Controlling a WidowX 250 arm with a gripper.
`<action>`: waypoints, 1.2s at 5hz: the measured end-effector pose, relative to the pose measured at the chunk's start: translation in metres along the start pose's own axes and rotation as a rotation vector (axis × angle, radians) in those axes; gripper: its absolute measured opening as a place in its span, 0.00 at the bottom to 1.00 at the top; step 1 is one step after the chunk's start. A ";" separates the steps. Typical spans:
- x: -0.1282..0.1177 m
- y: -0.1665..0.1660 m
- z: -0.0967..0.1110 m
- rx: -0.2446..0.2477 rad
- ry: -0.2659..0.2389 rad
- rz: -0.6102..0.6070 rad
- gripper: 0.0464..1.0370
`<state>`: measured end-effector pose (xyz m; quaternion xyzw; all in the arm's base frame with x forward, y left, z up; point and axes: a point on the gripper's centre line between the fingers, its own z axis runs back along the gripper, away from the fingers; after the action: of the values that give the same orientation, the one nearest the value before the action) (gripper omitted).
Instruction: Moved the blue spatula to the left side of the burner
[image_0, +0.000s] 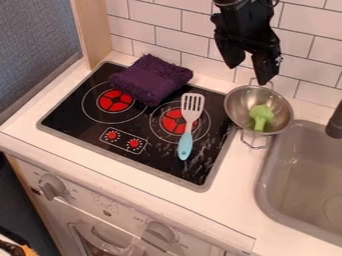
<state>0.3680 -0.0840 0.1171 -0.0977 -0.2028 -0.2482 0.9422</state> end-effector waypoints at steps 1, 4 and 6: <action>-0.008 -0.001 -0.010 -0.017 0.033 0.019 0.96; -0.056 -0.002 0.027 0.088 -0.008 0.447 0.96; -0.087 0.010 0.001 0.235 0.038 0.550 0.96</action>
<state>0.3037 -0.0375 0.0801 -0.0344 -0.1784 0.0400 0.9825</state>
